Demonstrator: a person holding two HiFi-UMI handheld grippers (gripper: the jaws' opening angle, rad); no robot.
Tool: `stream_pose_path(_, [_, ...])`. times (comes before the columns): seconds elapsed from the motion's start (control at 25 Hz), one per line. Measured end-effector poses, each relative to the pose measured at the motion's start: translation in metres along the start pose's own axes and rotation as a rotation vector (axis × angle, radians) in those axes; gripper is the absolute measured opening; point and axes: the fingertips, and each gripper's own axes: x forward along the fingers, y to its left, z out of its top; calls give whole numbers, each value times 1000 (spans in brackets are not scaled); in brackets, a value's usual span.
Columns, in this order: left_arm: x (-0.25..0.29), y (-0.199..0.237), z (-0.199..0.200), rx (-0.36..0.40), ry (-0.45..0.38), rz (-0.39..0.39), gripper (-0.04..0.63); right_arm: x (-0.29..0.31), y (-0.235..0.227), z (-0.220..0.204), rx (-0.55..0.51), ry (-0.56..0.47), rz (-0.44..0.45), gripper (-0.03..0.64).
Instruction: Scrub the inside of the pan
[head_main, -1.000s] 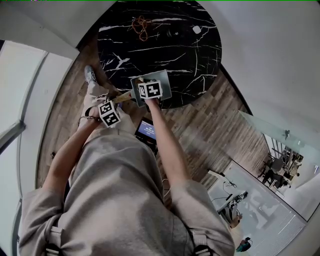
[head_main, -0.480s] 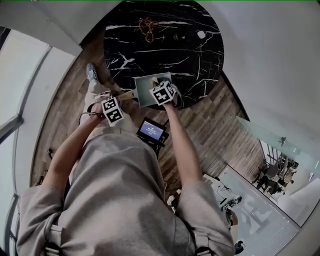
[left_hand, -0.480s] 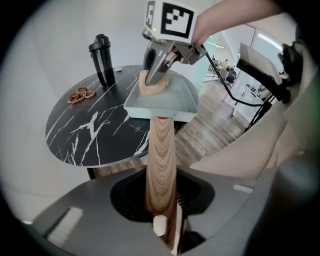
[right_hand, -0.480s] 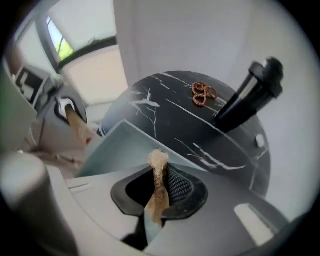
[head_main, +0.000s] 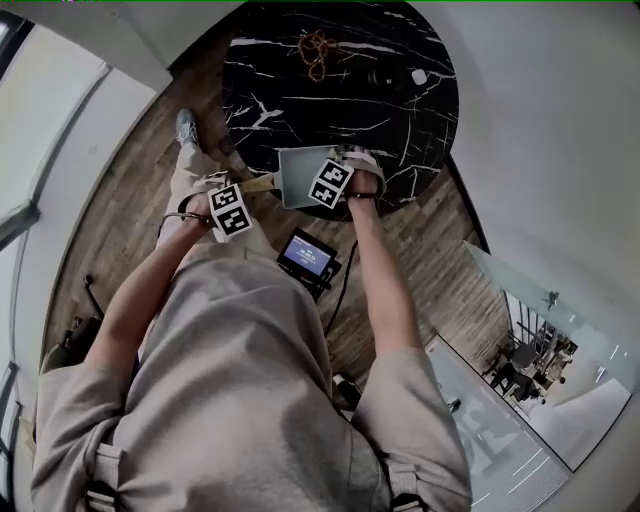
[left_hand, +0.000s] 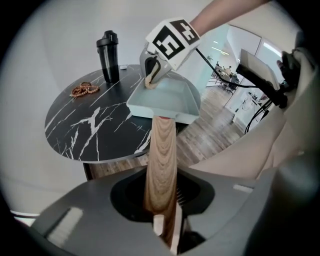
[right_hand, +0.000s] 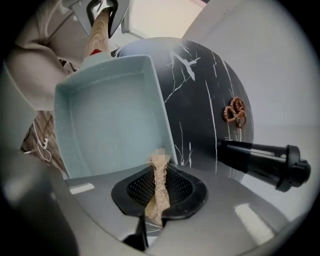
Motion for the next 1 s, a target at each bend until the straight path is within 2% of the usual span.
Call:
stream_pose_path(0.16, [0,1,-1,-1,-3,1,86,-4,23,-7,-31,0,179,40])
stream_pose_path(0.28, [1,-1,-2,-14,-1,1,87,-6,52,-12,43,8,327,43])
stream_pose_path(0.36, [2,-1,-2,-19,-2,2,89,-8,71,-17,116,15,398,43])
stream_pose_path(0.48, [1,0,-2,-34,3,-3,95,-12,89,-20,310,4,486,43])
stream_pose_path(0.64, [3,1,-3,-43,7,-3,98,-12,92,-17,500,-37,521,43])
stream_pose_path(0.8, [3,1,-3,-56,9,-5,103,-24,105,12,651,-101,655,44])
stream_pose_path(0.92, [2,2,-3,-69,13,-7,109,-22,101,40,737,-187,684,46])
stream_pose_path(1.0, [2,1,-3,-75,17,-8,112,-28,104,60,784,-243,741,48])
